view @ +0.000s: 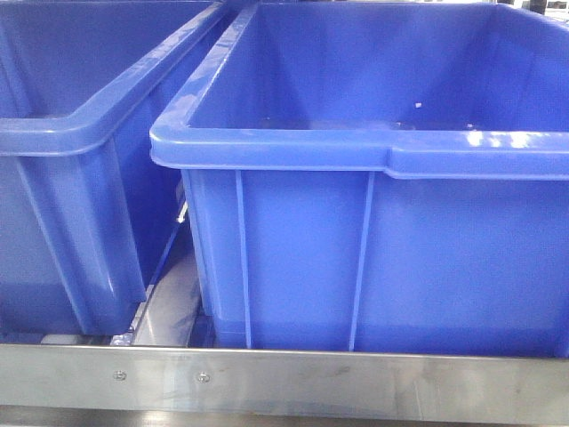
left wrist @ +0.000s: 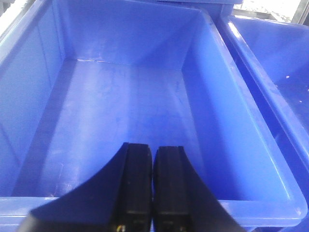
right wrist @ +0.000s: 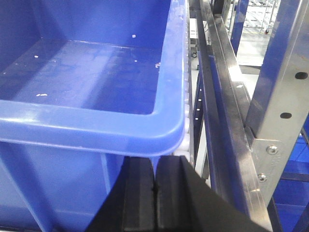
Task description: Sort and place red and blue blocks on shelf
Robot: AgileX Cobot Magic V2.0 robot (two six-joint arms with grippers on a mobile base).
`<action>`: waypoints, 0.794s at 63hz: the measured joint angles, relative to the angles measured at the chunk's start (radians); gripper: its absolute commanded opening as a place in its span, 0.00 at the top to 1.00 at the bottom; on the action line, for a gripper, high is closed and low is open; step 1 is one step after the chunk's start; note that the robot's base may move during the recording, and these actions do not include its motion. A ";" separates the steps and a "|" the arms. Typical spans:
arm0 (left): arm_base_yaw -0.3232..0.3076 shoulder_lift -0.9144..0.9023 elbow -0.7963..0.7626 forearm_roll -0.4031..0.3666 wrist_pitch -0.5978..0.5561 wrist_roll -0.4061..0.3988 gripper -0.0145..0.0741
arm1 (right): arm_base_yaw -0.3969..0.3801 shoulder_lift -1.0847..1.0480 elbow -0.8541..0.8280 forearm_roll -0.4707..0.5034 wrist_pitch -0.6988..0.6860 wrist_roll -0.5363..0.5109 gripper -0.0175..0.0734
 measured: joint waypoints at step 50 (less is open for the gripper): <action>0.117 -0.196 0.259 -0.055 -0.190 0.000 0.68 | 0.000 0.000 0.000 0.000 0.000 0.000 0.73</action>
